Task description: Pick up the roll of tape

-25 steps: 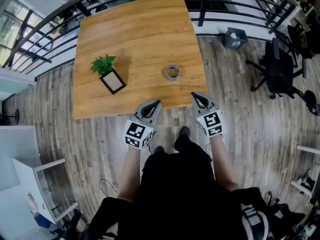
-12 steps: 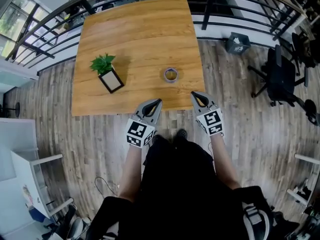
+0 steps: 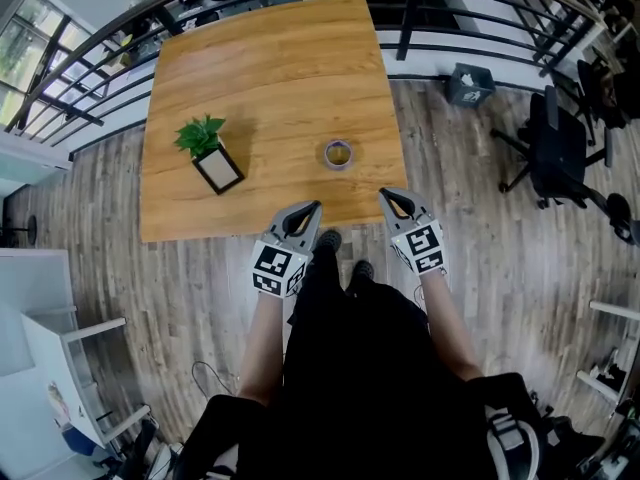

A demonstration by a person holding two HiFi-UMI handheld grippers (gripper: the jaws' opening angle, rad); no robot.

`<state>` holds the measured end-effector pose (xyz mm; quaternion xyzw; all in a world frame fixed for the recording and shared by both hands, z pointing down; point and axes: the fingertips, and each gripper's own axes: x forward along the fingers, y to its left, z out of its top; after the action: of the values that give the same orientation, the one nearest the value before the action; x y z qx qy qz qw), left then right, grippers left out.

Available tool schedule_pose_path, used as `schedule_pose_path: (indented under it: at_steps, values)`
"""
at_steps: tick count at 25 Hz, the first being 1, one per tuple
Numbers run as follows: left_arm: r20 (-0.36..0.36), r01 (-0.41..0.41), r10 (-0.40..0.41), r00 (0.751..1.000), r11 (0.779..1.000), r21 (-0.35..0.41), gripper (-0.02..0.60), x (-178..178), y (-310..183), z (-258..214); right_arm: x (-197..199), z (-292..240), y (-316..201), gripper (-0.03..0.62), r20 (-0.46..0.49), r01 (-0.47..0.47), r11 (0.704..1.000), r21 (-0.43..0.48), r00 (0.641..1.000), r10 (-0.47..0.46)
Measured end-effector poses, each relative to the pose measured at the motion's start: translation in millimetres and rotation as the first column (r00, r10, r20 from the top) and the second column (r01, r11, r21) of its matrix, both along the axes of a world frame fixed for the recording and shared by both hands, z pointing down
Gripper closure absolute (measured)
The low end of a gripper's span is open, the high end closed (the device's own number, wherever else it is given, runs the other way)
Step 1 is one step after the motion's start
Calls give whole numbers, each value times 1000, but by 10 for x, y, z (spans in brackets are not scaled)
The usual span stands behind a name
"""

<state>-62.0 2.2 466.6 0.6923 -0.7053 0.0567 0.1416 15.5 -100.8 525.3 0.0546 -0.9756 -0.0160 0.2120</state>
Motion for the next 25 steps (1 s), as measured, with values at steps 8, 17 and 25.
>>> schedule_pose_path:
  at_steps: [8, 17, 25]
  values:
    - [-22, -48, 48, 999, 999, 4, 560, -241, -160, 102, -78, 39, -80, 586, -26, -33, 999, 16, 999, 34]
    - [-28, -166, 166, 986, 986, -3, 557, -319, -388, 211, -226, 162, -171, 586, -42, -92, 996, 1, 995, 92]
    - [-39, -277, 275, 961, 959, -65, 512, -392, -575, 483, -430, 204, -282, 586, -52, -147, 989, -3, 988, 147]
